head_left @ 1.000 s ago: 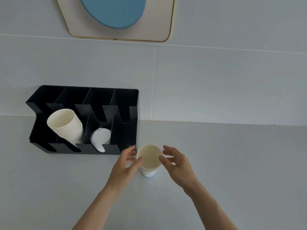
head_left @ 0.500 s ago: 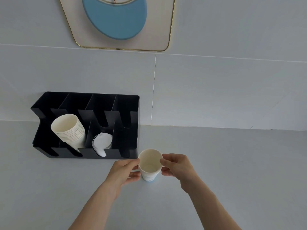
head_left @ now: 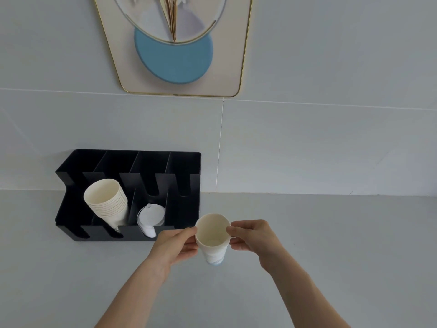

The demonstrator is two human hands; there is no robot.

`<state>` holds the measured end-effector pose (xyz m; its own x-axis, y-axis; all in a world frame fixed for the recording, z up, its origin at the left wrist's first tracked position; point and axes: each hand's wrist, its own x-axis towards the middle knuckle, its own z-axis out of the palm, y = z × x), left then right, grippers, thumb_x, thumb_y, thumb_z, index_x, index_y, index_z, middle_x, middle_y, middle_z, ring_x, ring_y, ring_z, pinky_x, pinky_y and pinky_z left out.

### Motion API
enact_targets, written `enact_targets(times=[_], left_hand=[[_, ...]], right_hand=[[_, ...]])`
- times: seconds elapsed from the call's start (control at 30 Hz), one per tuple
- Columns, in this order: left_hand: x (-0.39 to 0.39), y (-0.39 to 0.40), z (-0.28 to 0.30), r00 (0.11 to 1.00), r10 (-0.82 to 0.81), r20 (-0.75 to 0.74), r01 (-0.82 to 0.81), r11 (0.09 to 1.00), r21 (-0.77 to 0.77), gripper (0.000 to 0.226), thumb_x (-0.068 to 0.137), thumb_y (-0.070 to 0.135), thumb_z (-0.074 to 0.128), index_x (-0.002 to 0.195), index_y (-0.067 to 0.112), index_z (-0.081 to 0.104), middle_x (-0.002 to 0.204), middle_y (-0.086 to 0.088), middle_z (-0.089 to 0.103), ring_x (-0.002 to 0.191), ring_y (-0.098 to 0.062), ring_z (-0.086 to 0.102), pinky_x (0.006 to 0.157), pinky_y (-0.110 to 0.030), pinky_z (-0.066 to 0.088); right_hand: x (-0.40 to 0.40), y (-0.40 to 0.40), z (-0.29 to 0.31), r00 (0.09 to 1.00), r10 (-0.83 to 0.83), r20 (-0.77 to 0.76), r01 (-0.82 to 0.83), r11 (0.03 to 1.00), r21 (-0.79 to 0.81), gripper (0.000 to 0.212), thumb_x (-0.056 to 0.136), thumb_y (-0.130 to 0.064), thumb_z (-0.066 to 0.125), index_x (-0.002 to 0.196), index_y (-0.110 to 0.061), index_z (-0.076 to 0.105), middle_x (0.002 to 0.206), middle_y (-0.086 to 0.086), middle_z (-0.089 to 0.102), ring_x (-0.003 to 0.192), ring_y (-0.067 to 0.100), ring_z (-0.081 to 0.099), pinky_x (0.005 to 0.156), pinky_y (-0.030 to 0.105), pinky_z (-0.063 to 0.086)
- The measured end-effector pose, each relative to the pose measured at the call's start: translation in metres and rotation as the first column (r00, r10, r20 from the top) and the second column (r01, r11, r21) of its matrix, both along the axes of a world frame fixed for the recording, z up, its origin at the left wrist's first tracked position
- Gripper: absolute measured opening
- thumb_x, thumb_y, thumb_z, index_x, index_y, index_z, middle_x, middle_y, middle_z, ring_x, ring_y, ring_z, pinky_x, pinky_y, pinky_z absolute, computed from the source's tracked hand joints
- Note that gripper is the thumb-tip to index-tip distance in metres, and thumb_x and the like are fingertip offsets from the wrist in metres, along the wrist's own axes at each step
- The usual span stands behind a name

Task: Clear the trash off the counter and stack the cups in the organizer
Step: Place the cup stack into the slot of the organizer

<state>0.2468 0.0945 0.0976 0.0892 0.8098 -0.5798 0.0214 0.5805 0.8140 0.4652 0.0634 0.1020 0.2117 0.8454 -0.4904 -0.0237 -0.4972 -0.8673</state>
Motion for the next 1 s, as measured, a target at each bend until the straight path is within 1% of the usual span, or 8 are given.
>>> enact_targets(times=[0.07, 0.2, 0.3, 0.47, 0.63, 0.7, 0.83, 1.0], left_hand=[[-0.007, 0.007, 0.014, 1.0, -0.01, 0.017, 0.01, 0.999, 0.032, 0.021, 0.09, 0.023, 0.074, 0.097, 0.004, 0.079, 0.091, -0.012, 0.081, 0.092, -0.027, 0.077, 0.089, -0.04, 0.061], [-0.024, 0.021, 0.046, 0.999, -0.017, 0.045, 0.013, 0.997, 0.081, 0.021, 0.088, 0.023, 0.076, 0.097, 0.004, 0.079, 0.092, -0.013, 0.081, 0.092, -0.029, 0.077, 0.088, -0.041, 0.061], [-0.042, 0.032, 0.067, 0.998, -0.038, 0.055, 0.031, 0.993, 0.117, 0.022, 0.088, 0.025, 0.076, 0.097, 0.005, 0.08, 0.093, -0.013, 0.081, 0.091, -0.027, 0.078, 0.088, -0.041, 0.062], [-0.076, 0.053, 0.098, 0.998, -0.031, 0.05, 0.023, 0.986, 0.165, 0.021, 0.087, 0.023, 0.077, 0.096, 0.004, 0.079, 0.092, -0.014, 0.081, 0.086, -0.026, 0.078, 0.08, -0.037, 0.062], [-0.085, 0.064, 0.117, 0.998, -0.054, 0.01, 0.051, 0.98, 0.193, 0.024, 0.088, 0.024, 0.077, 0.101, 0.004, 0.077, 0.092, -0.013, 0.081, 0.088, -0.026, 0.079, 0.083, -0.04, 0.062], [-0.156, 0.085, 0.133, 0.999, -0.011, 0.033, 0.003, 0.972, 0.235, 0.023, 0.088, 0.023, 0.077, 0.1, 0.004, 0.077, 0.09, -0.013, 0.081, 0.086, -0.026, 0.079, 0.083, -0.041, 0.062], [-0.166, 0.092, 0.145, 1.0, 0.008, 0.011, -0.011, 0.961, 0.277, 0.02, 0.089, 0.022, 0.076, 0.097, 0.003, 0.077, 0.088, -0.014, 0.081, 0.08, -0.024, 0.078, 0.077, -0.038, 0.063], [-0.205, 0.112, 0.155, 0.999, 0.044, 0.016, -0.047, 0.953, 0.299, 0.018, 0.088, 0.022, 0.076, 0.096, 0.006, 0.077, 0.088, -0.014, 0.081, 0.083, -0.027, 0.078, 0.079, -0.04, 0.062]], right_hand=[[-0.005, 0.004, 0.018, 1.0, 0.018, 0.0, -0.018, 0.999, 0.028, 0.02, 0.083, -0.016, 0.083, 0.101, -0.005, 0.081, 0.098, 0.02, 0.08, 0.097, 0.034, 0.076, 0.084, 0.036, 0.065], [-0.021, 0.015, 0.052, 0.999, 0.049, 0.018, -0.051, 0.996, 0.079, 0.016, 0.087, -0.018, 0.079, 0.097, -0.006, 0.083, 0.097, 0.02, 0.08, 0.097, 0.033, 0.076, 0.085, 0.036, 0.065], [-0.038, 0.026, 0.075, 0.997, 0.059, 0.039, -0.063, 0.993, 0.101, 0.018, 0.089, -0.019, 0.077, 0.096, -0.003, 0.082, 0.096, 0.02, 0.08, 0.095, 0.033, 0.077, 0.083, 0.034, 0.065], [-0.071, 0.042, 0.105, 0.996, 0.07, 0.059, -0.077, 0.988, 0.132, 0.021, 0.089, -0.021, 0.076, 0.097, -0.002, 0.081, 0.091, 0.016, 0.081, 0.089, 0.029, 0.079, 0.083, 0.035, 0.065], [-0.079, 0.055, 0.12, 0.994, 0.081, 0.071, -0.091, 0.985, 0.15, 0.021, 0.089, -0.021, 0.077, 0.098, -0.003, 0.081, 0.089, 0.014, 0.082, 0.089, 0.028, 0.079, 0.083, 0.034, 0.065], [-0.148, 0.083, 0.143, 0.989, 0.105, 0.104, -0.123, 0.975, 0.184, 0.021, 0.089, -0.021, 0.077, 0.097, -0.003, 0.081, 0.089, 0.014, 0.082, 0.09, 0.029, 0.079, 0.08, 0.032, 0.066], [-0.162, 0.095, 0.155, 0.988, 0.109, 0.108, -0.129, 0.969, 0.208, 0.02, 0.088, -0.022, 0.078, 0.095, -0.004, 0.082, 0.092, 0.015, 0.082, 0.092, 0.029, 0.079, 0.08, 0.033, 0.066], [-0.203, 0.116, 0.166, 0.987, 0.103, 0.125, -0.129, 0.968, 0.216, 0.022, 0.087, -0.023, 0.08, 0.096, -0.002, 0.081, 0.09, 0.014, 0.081, 0.09, 0.027, 0.079, 0.077, 0.031, 0.066]])
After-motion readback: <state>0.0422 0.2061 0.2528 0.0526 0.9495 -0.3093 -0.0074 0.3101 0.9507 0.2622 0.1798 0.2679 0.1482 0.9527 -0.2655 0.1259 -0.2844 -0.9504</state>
